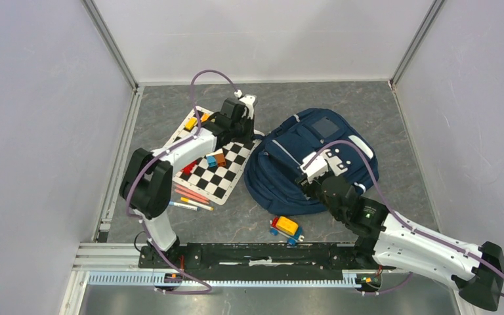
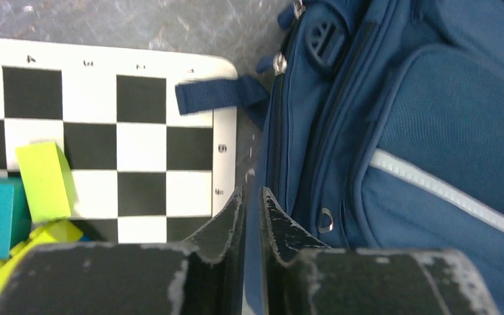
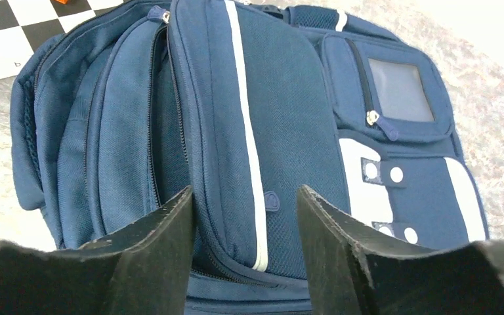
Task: Pack the student bag
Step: Unzip the student bag at the center of the board, then pick up the stationery from the center of the board.
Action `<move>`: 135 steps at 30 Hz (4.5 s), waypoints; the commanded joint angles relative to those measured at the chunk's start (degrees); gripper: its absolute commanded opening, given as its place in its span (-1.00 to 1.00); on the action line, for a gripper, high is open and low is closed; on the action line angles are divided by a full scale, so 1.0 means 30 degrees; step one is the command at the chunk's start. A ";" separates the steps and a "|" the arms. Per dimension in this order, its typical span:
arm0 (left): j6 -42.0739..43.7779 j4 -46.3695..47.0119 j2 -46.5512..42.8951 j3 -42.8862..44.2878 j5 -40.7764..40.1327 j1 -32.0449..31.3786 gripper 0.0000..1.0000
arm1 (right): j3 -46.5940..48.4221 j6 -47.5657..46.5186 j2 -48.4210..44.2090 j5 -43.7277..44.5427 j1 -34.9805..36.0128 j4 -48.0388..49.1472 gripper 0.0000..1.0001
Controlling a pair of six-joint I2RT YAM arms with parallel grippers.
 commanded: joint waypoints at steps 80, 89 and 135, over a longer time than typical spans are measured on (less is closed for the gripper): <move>-1.3270 -1.1728 -1.8434 -1.0320 -0.8732 0.1516 0.99 | 0.6515 0.3118 0.5991 0.2053 -0.2823 -0.1944 -1.00; -1.3875 -1.2563 -2.1067 -1.2720 -0.7492 0.7744 0.84 | 0.5754 0.3252 0.5366 0.1945 -0.2944 -0.1842 -1.00; -1.2548 -0.6880 -1.2858 -1.6173 -0.6725 1.2810 -0.59 | 0.4442 0.4435 0.4963 0.0057 -0.2970 -0.0785 -1.00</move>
